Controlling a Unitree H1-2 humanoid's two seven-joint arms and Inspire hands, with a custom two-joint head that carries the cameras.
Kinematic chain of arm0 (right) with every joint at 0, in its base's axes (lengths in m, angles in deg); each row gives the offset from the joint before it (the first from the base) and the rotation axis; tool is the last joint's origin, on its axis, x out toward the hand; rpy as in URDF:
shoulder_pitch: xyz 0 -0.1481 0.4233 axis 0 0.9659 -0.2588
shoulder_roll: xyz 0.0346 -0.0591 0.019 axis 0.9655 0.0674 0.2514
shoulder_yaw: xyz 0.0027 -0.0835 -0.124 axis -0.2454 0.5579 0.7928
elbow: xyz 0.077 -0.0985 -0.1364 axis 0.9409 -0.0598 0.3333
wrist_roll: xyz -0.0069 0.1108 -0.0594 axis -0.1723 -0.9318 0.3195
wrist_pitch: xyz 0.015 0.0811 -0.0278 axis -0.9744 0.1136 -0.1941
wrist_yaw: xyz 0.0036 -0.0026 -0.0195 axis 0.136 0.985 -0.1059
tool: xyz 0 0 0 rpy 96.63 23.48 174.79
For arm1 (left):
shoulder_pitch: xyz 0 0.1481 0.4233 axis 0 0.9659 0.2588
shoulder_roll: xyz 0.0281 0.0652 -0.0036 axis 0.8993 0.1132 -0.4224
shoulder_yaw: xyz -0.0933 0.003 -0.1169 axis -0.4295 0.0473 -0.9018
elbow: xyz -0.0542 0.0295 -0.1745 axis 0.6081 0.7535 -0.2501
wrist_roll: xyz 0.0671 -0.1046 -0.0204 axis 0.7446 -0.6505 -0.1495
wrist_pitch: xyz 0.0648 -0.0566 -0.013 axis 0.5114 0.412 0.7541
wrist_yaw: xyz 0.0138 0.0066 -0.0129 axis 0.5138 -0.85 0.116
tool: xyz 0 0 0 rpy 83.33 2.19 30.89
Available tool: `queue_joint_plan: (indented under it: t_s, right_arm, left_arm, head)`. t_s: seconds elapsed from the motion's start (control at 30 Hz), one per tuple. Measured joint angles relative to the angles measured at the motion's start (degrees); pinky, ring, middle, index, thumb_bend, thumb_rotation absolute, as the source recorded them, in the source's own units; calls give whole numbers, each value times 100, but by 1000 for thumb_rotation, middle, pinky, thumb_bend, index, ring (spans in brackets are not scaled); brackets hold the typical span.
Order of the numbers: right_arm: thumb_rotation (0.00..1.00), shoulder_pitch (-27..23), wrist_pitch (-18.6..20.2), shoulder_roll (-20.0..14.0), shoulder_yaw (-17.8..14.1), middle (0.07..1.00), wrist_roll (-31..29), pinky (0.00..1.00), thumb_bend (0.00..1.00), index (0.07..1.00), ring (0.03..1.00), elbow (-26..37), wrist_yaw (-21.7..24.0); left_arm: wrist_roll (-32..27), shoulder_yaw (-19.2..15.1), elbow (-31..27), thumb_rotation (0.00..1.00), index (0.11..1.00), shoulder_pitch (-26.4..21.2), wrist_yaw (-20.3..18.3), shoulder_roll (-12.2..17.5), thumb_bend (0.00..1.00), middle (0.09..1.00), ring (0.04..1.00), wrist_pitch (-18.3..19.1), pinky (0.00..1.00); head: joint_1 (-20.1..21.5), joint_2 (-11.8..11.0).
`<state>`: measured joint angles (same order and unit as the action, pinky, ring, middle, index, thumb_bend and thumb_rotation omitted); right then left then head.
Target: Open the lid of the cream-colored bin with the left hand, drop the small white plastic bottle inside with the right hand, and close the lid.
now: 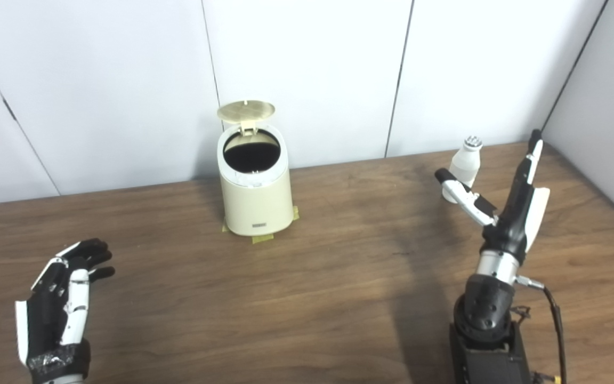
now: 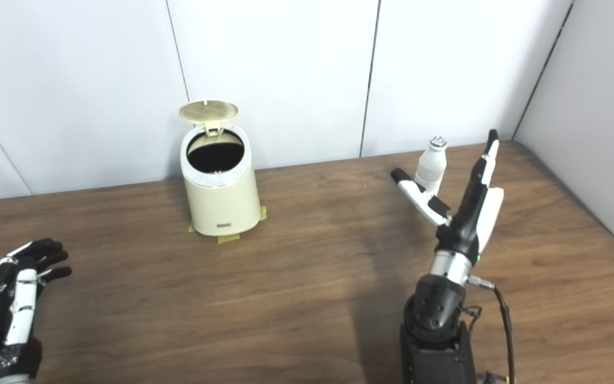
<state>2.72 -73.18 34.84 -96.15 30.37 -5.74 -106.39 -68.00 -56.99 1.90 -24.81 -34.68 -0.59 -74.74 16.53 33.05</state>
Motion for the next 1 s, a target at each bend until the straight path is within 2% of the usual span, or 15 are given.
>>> queue_joint_plan:
  t_s: [0.07, 0.17, 0.3, 0.47, 0.67, 0.87, 1.0]
  right_arm:
    - [316, -61, 7, -59, -48, 1000, -51, 967, 843, 1000, 1000, -56, -4]
    - [291, -221, 5, -232, -168, 1000, -187, 994, 825, 1000, 1000, -311, -13]
    - [268, -423, -10, -459, -291, 1000, -485, 937, 820, 1000, 1000, -598, 5]
    - [291, -583, 13, -607, -299, 1000, -630, 984, 861, 1000, 1000, -980, 34]
    - [272, -673, 179, -613, -298, 1000, -641, 966, 859, 1000, 1000, -1150, -8]
    - [248, -821, 184, -800, -296, 1000, -712, 856, 824, 1000, 969, -1658, 2]
    - [239, -828, 210, -973, -247, 1000, -775, 860, 820, 1000, 974, -1829, 163]
  left_arm:
    - [0, 6, 50, 553, 668, -29, 2, 0, 208, 696, 693, -15, 604]
    - [9, 22, 63, 547, 669, -53, 17, -13, 199, 696, 698, -15, 617]
    - [22, 16, 63, 516, 669, -62, 52, -38, 189, 697, 700, -13, 622]
    - [63, 14, 63, 538, 668, -81, 66, -42, 180, 695, 696, -14, 628]
    - [111, 11, 81, 547, 667, -84, 63, -17, 174, 694, 693, -21, 626]
    - [103, 12, 192, 537, 665, -135, 42, 5, 184, 693, 693, -97, 624]
    - [88, 11, 192, 520, 663, -175, 45, -3, 185, 690, 690, -111, 620]
  head:
    - [-18, -18]
    - [-18, -26]
    - [44, -79]
    - [79, -79]
    - [88, -79]
    - [114, -123]
    - [114, -167]
